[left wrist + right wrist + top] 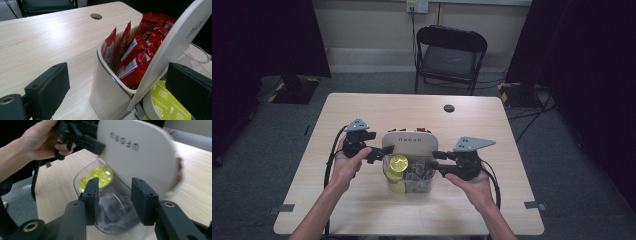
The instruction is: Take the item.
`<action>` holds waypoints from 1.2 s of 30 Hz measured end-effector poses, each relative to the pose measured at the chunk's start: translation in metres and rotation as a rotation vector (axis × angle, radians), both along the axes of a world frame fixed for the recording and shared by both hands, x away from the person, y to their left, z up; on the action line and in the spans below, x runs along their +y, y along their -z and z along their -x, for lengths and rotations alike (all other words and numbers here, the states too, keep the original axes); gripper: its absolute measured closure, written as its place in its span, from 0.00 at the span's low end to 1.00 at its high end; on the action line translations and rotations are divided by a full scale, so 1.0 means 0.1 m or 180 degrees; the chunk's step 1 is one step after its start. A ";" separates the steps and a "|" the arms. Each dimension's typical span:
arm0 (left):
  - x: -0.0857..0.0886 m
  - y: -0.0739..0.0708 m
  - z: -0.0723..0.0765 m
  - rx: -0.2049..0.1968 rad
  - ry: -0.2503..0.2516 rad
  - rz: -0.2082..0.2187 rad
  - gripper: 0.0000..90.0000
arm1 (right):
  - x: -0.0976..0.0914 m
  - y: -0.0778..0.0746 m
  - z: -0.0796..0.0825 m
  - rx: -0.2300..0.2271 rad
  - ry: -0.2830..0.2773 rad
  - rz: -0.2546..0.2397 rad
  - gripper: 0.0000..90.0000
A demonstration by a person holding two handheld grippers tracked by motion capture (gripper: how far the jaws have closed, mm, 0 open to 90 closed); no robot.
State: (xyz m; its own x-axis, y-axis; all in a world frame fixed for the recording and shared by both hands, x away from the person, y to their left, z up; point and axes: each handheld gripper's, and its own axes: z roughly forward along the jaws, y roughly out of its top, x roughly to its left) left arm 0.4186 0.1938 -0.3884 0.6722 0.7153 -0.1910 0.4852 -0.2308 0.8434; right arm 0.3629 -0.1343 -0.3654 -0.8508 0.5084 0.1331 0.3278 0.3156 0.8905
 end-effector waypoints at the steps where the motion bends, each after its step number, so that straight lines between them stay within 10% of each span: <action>1: 0.00 0.00 0.00 0.0000 0.0001 -0.0001 0.06 | 0.04 0.01 -0.01 0.0008 -0.0042 0.0016 0.68; 25: 0.01 0.02 -0.01 0.0027 0.0012 0.0068 0.06 | 0.40 0.44 -0.25 0.0327 -0.0108 0.0261 0.66; 36: 0.01 0.02 -0.01 0.0033 0.0019 0.0079 0.07 | 0.35 0.48 -0.27 0.0388 -0.0134 0.0228 0.93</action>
